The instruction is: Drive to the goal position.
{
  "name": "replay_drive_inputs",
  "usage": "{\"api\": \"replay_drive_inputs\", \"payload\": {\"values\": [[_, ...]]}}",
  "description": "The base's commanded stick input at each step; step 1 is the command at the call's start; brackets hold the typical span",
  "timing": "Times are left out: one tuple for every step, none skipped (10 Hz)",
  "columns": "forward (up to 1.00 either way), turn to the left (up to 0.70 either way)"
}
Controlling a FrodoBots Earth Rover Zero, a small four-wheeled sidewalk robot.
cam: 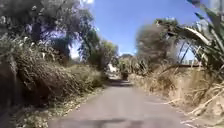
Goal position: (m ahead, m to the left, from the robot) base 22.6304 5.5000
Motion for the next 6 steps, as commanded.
{"api": "replay_drive_inputs", "payload": {"values": [[0.85, 0.0], [0.85, 0.0], [0.85, 0.0], [0.85, 0.0], [0.85, 0.0], [0.85, 0.0]]}}
